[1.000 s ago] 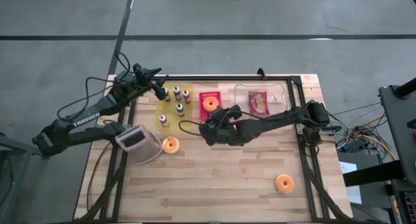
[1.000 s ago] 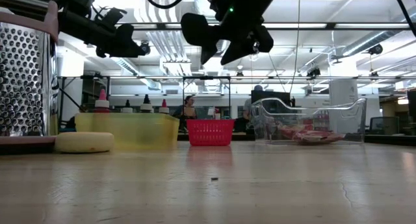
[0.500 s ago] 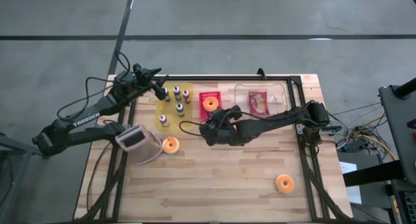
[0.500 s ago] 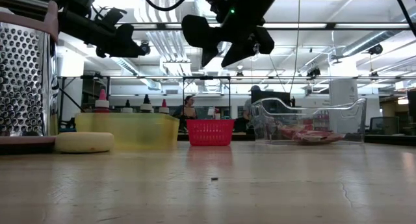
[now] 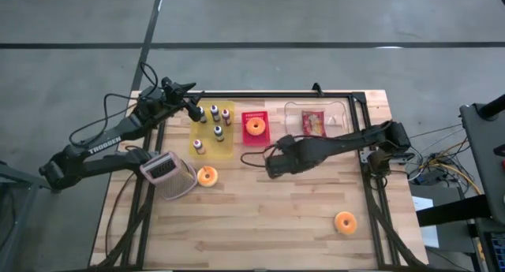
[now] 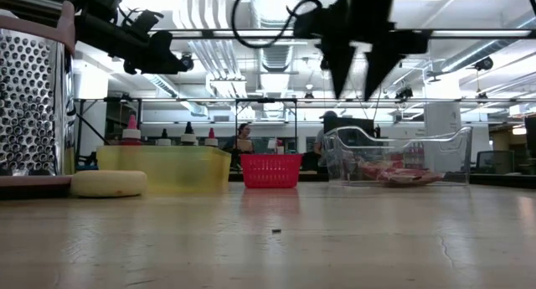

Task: Pick & Place Food Item
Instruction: Put the right orange donut into the red bin

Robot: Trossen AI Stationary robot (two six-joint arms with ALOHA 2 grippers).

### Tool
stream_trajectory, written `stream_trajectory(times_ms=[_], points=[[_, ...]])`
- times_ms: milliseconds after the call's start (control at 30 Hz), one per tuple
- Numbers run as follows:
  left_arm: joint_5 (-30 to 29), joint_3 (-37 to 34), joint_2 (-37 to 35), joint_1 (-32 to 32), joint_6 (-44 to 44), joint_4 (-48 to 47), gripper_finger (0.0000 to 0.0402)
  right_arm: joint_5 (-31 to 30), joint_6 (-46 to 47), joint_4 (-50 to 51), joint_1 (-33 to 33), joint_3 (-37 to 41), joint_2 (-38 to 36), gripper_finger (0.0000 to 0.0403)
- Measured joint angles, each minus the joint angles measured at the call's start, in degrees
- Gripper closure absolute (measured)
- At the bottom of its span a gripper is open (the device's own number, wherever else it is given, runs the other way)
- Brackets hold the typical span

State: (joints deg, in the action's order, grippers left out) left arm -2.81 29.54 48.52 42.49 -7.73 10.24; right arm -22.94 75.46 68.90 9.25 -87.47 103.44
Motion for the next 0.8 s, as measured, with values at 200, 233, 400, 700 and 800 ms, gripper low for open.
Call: stream_trajectory(times_ms=[200, 233, 400, 700, 800], points=[[0.0, 0.0, 0.0, 0.0, 0.0, 0.0, 0.0179, 13.9, 6.5, 7.8, 2.7, -0.2, 0.0, 0.0170], [0.0, 0.0, 0.0, 0.0, 0.0, 0.0, 0.0179, 16.5, 7.6, 9.1, 3.4, -0.2, 0.0, 0.0170], [0.0, 0.0, 0.0, 0.0, 0.0, 0.0, 0.0179, 25.8, 16.9, 12.6, 8.4, -0.3, -0.1, 0.0170], [0.0, 0.0, 0.0, 0.0, 0.0, 0.0, 0.0179, 26.0, 35.2, 13.0, 19.7, 0.0, -0.1, 0.0170], [0.0, 0.0, 0.0, 0.0, 0.0, 0.0, 0.0179, 26.2, 42.0, 12.9, 23.3, 0.3, 0.2, 0.0170]])
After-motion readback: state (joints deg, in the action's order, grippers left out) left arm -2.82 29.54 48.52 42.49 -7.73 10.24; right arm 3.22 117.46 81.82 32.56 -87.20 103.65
